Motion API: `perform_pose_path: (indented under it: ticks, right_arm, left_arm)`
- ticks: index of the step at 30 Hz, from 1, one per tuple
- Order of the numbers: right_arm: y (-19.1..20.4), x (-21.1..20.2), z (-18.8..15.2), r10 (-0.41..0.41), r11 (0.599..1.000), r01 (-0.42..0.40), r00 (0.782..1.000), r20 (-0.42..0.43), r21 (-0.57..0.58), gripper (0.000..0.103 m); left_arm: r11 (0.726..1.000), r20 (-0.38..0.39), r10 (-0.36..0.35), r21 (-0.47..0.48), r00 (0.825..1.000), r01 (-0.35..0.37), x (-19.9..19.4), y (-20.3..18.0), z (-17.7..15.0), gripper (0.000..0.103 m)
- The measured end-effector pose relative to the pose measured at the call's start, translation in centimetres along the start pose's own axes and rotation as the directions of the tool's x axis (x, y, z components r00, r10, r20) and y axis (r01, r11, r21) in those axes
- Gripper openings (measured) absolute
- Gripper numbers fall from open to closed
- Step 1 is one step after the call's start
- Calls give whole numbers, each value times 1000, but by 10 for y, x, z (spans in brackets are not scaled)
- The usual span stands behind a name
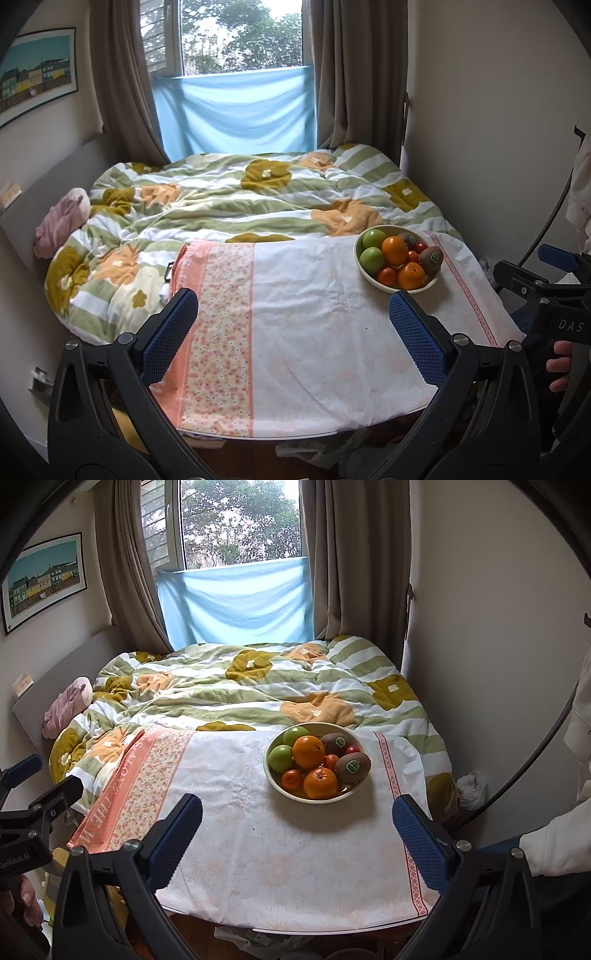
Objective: Organize fruits
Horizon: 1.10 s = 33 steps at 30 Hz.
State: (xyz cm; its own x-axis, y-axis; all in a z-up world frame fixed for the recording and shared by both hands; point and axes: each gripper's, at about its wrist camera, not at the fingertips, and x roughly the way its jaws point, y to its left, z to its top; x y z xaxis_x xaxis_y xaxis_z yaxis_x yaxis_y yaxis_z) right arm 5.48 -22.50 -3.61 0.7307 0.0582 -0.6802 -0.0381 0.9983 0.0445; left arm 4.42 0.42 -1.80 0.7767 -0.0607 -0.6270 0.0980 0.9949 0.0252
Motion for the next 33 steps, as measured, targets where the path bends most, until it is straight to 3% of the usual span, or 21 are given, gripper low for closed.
perform_pose_path:
  ticks: [33]
  right_arm:
    - [1, 3, 3, -3, 1000, 3, 1000, 2, -1, 103]
  left_arm:
    - [1000, 24, -2, 4, 1000, 2, 18, -10, 20, 103]
